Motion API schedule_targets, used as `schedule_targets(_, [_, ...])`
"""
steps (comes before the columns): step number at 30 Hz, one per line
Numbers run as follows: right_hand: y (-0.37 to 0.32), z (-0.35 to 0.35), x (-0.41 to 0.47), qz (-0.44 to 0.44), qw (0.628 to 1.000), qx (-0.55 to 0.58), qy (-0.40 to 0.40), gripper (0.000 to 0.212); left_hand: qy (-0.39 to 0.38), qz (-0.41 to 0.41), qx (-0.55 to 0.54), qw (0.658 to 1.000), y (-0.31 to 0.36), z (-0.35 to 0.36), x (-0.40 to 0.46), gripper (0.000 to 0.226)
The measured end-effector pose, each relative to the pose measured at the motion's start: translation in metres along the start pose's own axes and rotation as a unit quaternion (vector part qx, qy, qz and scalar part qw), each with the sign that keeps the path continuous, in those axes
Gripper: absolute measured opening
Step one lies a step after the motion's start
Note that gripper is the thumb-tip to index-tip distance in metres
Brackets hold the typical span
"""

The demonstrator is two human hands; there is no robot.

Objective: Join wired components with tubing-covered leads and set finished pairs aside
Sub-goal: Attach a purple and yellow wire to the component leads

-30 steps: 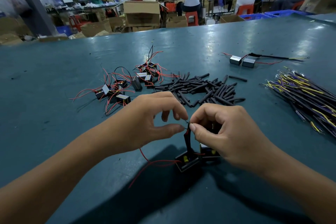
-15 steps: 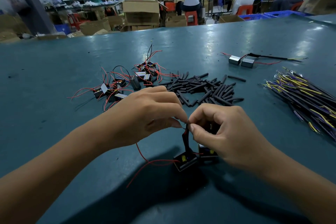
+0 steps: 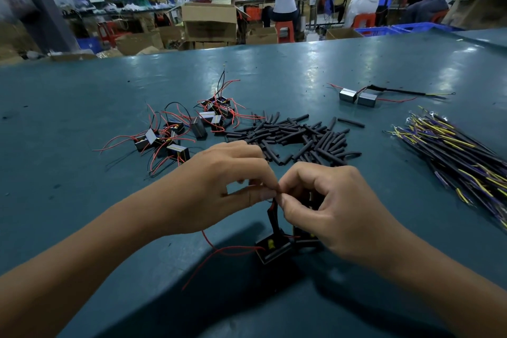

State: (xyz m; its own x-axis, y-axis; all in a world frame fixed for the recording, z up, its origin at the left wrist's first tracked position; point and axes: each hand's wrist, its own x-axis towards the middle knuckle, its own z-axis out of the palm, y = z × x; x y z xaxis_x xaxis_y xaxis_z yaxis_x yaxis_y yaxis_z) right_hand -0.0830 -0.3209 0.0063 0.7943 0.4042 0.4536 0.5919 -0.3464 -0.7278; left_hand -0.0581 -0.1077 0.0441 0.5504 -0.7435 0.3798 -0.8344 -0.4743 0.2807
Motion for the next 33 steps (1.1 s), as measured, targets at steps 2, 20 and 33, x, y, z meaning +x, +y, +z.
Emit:
schedule_targets(2, [-0.001, 0.000, 0.000, -0.009, 1.000, -0.020, 0.007, 0.011, -0.032, -0.068, -0.093, 0.993, 0.001, 0.000, 0.000, 0.012])
schedule_targets(20, [-0.003, -0.002, 0.000, -0.009, 0.999, -0.031, 0.009, 0.006, -0.087, -0.375, -0.374, 0.844, 0.018, -0.002, 0.012, 0.011])
schedule_targets(33, [-0.002, -0.004, -0.001, -0.006, 1.000, -0.025, 0.004, 0.010, -0.083, -0.326, -0.232, 0.913, 0.026, -0.007, 0.015, 0.015])
